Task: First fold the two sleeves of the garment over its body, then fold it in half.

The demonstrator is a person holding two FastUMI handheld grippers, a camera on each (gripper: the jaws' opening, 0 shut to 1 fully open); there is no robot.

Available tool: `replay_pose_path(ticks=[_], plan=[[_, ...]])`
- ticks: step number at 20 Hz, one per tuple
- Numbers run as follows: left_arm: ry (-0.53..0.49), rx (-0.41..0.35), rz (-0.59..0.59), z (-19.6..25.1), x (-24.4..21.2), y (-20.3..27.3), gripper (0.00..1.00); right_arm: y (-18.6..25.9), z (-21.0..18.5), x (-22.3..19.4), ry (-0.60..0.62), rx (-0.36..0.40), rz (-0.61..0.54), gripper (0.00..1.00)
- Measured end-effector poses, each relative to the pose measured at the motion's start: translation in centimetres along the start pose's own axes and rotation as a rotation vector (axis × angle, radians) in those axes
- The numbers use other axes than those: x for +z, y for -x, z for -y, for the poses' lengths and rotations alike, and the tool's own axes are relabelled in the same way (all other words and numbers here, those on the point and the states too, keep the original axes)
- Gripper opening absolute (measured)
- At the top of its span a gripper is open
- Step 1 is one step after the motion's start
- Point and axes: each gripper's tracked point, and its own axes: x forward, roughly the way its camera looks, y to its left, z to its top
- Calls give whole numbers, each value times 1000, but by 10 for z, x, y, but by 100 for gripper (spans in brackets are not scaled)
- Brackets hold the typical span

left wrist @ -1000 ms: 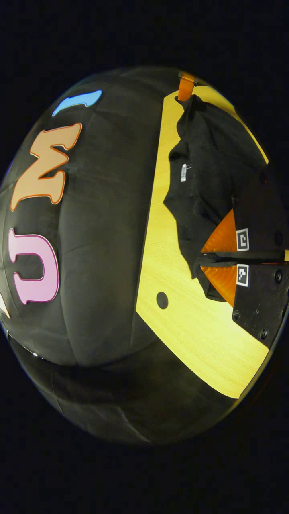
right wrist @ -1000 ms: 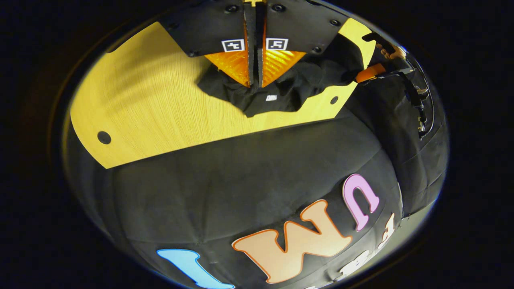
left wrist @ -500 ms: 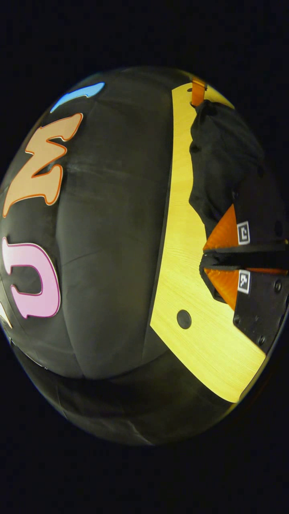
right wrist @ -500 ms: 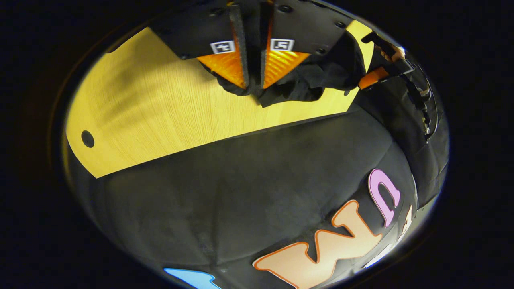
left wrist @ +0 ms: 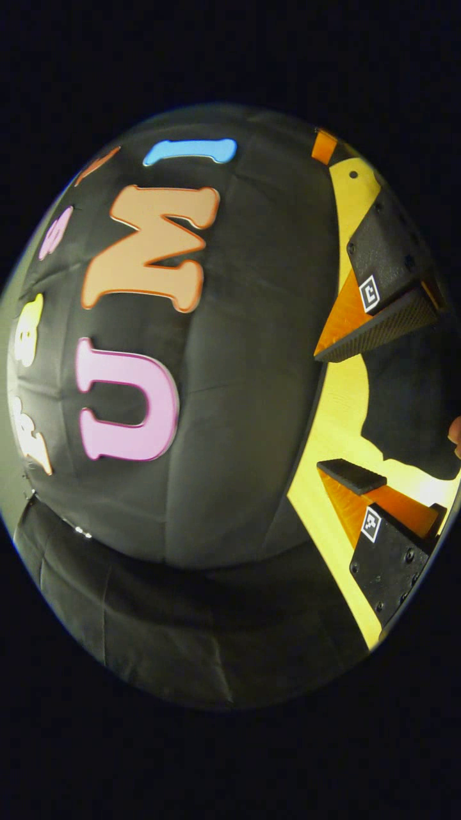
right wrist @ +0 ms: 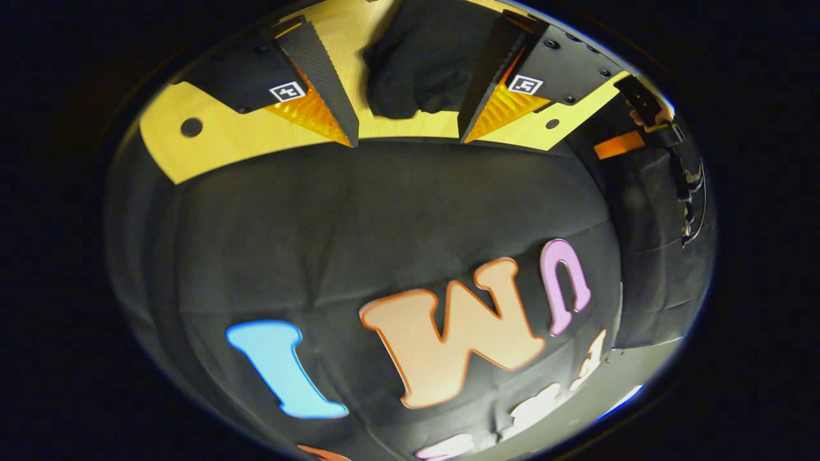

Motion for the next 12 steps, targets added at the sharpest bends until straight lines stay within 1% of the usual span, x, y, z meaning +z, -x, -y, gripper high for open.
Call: replay_pose_path(ticks=[3,4,6,7,8,9,10,11,12], plan=[[-2,-33,159,-1,61,49,93,56,-23,23,57,-7,88,98],[-5,-47,189,-1,73,68,92,75,-31,28,74,-15,117,98],[-18,-79,215,0,85,109,93,122,-48,31,86,-23,168,98],[-21,-87,211,-5,85,129,92,148,-56,29,87,-21,189,98],[-25,-104,206,-9,84,149,93,168,-66,27,94,-15,209,95],[-27,-110,198,-16,78,169,93,189,-79,19,97,-5,212,95],[-35,-113,192,-24,70,187,92,208,-91,7,97,8,199,94],[-55,-108,181,-34,58,202,92,225,-102,-7,100,12,180,97],[-75,-98,159,-45,45,218,92,243,-109,-22,98,-2,166,97]])
